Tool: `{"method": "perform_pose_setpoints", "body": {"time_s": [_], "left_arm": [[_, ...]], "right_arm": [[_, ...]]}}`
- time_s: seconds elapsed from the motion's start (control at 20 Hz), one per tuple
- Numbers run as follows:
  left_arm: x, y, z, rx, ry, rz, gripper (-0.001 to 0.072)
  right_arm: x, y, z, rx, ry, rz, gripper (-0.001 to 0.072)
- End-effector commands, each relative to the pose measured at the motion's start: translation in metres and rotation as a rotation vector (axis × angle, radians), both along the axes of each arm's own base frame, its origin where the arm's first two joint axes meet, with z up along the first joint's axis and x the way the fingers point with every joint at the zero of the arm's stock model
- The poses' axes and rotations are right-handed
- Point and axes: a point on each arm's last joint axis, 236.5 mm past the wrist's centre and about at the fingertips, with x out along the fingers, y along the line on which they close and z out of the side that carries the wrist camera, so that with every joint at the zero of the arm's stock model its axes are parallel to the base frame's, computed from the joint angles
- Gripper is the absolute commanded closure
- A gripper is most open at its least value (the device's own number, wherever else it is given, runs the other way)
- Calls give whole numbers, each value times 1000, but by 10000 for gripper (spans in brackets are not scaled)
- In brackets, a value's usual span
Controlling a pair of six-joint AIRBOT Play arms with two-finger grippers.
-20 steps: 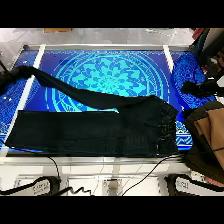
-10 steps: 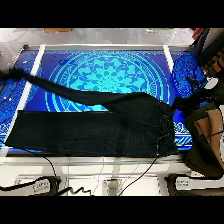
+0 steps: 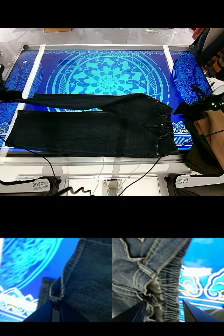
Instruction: Fold the clothes and pants, and hang the long-sleeved shirts on hangers.
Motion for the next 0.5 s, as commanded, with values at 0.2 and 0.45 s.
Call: {"method": "perform_pose_setpoints", "body": {"time_s": [0.2, 0.45], "left_arm": [[-15, 53, 20, 28, -91, 185, 666], [1, 41, 16, 11, -116, 153, 666]], "right_arm": [[27, 6, -29, 28, -112, -152, 8], [59, 24, -39, 1, -189, -194, 19]]}}
